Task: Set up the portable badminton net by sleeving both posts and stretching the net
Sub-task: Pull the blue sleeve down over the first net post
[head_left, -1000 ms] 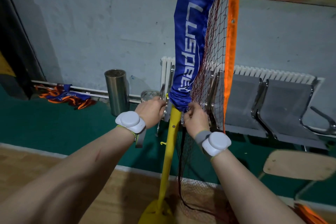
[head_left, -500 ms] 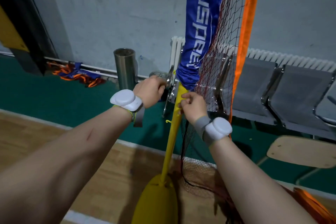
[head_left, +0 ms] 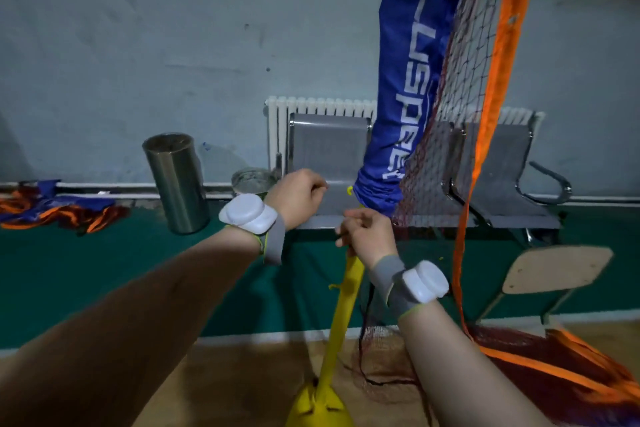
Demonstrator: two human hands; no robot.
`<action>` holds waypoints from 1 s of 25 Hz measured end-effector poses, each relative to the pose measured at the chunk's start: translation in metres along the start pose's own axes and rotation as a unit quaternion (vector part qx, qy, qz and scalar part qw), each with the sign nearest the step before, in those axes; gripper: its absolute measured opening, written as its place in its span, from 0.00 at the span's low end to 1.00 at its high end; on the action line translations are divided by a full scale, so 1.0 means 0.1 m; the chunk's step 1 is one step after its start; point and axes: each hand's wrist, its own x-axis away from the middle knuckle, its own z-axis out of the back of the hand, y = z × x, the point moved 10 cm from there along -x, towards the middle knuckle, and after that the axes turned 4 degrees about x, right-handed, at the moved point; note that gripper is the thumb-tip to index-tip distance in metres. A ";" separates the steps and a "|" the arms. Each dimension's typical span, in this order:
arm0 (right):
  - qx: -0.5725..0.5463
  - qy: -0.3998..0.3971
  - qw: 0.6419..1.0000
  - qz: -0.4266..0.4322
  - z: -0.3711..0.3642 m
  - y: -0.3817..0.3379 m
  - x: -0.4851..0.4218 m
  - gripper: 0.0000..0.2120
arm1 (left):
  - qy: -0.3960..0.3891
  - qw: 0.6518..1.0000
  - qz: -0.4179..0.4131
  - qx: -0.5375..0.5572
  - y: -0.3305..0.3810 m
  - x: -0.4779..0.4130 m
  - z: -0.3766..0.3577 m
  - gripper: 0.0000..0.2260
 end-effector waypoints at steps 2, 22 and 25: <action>-0.045 0.025 0.998 -0.027 -0.06 0.04 -0.01 0.11 | -0.022 0.999 0.007 0.034 -0.10 -0.12 -0.05 0.10; -0.406 0.151 0.889 -0.146 -0.12 0.20 0.00 0.10 | -0.266 0.889 0.117 0.355 0.07 -0.54 -0.97 0.12; -0.463 0.155 0.858 -0.158 -0.20 0.21 0.01 0.14 | -0.319 0.884 0.103 0.327 0.08 -0.55 -1.01 0.11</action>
